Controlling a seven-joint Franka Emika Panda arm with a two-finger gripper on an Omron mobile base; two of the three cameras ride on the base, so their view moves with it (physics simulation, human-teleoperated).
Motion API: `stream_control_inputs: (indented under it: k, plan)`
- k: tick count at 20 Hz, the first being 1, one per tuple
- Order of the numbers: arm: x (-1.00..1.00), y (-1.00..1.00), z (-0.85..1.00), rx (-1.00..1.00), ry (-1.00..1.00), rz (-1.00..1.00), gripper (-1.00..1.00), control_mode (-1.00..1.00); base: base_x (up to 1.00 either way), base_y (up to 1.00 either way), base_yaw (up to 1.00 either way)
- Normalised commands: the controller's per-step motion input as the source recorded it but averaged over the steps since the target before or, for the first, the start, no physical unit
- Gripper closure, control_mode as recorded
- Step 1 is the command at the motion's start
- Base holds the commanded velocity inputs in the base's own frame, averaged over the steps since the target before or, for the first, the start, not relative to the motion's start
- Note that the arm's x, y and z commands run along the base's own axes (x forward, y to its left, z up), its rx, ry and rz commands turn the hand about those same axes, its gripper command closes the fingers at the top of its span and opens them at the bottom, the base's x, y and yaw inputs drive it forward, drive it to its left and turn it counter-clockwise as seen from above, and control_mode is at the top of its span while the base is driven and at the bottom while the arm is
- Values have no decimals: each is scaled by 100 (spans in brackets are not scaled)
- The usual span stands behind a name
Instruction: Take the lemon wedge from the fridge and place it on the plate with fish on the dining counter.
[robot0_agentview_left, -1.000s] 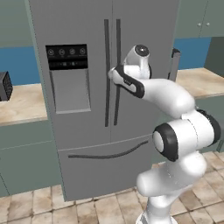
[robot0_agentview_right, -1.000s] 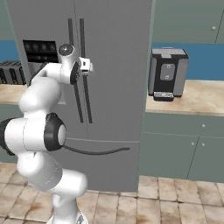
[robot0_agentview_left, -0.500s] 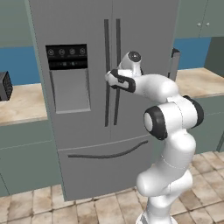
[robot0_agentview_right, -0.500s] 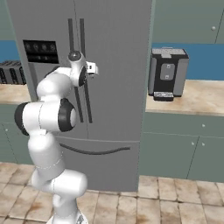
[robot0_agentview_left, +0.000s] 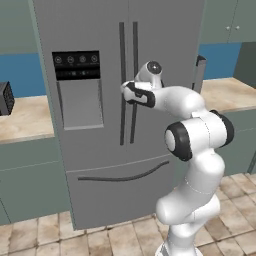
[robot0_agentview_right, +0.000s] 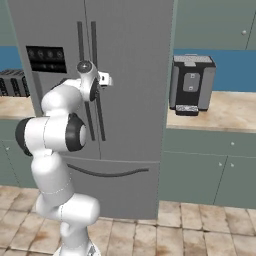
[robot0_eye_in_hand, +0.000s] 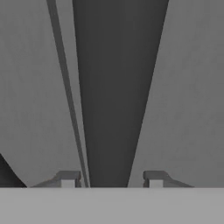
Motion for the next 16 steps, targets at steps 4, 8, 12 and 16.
stream_control_inputs:
  k: [4,8,12,16]
  plan:
    - [-16,-27,-16,0,16,-2,100,-100,0,0,0]
    - [-86,-95,3,4,0,-5,100,-100,0,0,0]
    - [-100,-100,5,1,-18,-14,100,-100,0,0,0]
    - [-100,-100,0,0,-19,-14,100,-100,0,0,0]
